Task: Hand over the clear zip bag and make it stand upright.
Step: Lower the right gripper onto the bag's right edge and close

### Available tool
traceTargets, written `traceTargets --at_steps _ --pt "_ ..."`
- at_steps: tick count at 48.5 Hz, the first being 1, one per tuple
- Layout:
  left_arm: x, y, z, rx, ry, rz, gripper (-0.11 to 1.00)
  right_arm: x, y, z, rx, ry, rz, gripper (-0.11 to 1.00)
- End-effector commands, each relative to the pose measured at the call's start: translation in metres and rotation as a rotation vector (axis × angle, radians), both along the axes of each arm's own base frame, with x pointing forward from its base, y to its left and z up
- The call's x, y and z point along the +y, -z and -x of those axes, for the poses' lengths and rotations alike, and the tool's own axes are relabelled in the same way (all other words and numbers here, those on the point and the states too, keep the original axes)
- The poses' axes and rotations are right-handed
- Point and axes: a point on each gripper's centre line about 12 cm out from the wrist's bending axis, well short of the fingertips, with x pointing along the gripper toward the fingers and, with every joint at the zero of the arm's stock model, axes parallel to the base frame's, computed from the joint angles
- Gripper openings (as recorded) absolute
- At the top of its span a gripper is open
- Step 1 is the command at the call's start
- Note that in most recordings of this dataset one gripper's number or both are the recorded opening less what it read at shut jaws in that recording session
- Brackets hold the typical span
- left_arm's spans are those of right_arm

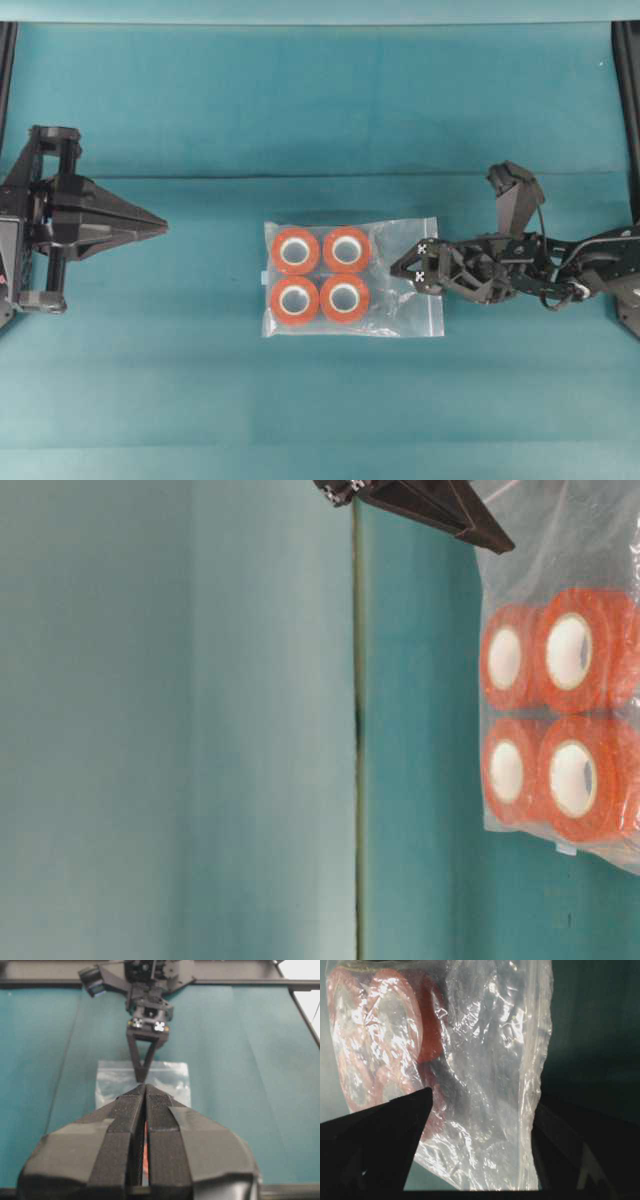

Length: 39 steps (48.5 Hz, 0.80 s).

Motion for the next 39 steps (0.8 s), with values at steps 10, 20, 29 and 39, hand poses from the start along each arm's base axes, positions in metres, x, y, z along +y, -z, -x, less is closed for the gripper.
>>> traceTargets --at_steps 10,20,29,39 --pt "0.001 -0.006 0.000 -0.020 -0.003 -0.001 -0.01 0.003 0.006 0.002 0.047 0.004 -0.038 0.53" --pt "0.001 -0.005 0.000 -0.012 -0.003 -0.001 -0.01 -0.006 0.004 0.000 0.042 0.026 -0.031 0.04" --pt "0.000 0.001 0.001 0.025 -0.002 -0.002 -0.01 -0.007 0.000 -0.005 0.023 0.022 -0.022 0.01" --pt "0.001 0.007 0.002 0.065 -0.010 0.042 -0.01 -0.006 -0.014 -0.019 -0.015 -0.040 0.019 0.01"
